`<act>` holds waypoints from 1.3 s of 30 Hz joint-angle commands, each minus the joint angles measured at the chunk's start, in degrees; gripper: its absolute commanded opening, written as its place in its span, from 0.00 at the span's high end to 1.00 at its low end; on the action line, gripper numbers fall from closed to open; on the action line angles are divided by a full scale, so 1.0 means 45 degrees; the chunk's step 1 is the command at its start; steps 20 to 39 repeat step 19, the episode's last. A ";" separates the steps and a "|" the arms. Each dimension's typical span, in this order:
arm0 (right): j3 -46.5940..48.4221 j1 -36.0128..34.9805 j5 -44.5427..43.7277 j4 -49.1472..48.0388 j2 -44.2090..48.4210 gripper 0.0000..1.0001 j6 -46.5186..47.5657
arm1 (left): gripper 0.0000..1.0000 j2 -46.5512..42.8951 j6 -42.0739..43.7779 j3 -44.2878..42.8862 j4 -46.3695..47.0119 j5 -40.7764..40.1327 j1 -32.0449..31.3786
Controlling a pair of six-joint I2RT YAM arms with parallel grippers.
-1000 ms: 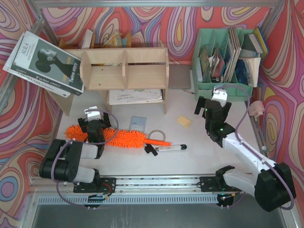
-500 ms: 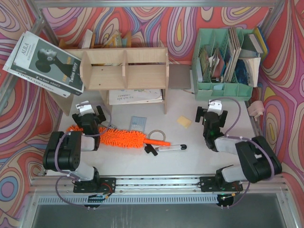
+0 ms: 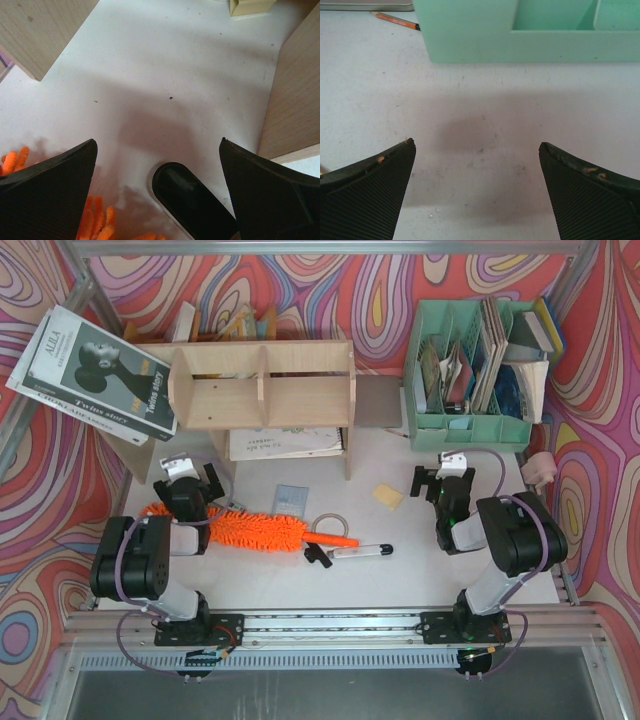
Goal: Dust the bookshelf with a duster
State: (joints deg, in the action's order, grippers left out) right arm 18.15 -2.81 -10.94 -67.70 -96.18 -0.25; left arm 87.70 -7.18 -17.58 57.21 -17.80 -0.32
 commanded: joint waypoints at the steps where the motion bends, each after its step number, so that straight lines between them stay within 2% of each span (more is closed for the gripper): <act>1: 0.0256 0.0100 0.0801 -0.0681 -0.0050 0.01 -0.0057 | 0.02 -0.0065 -0.0018 -0.0453 -0.0662 0.0426 0.0060; 39: 0.0264 0.0107 0.0811 -0.0636 -0.0037 0.01 -0.0045 | 0.02 -0.0074 0.0026 -0.0516 -0.0819 0.0560 0.0069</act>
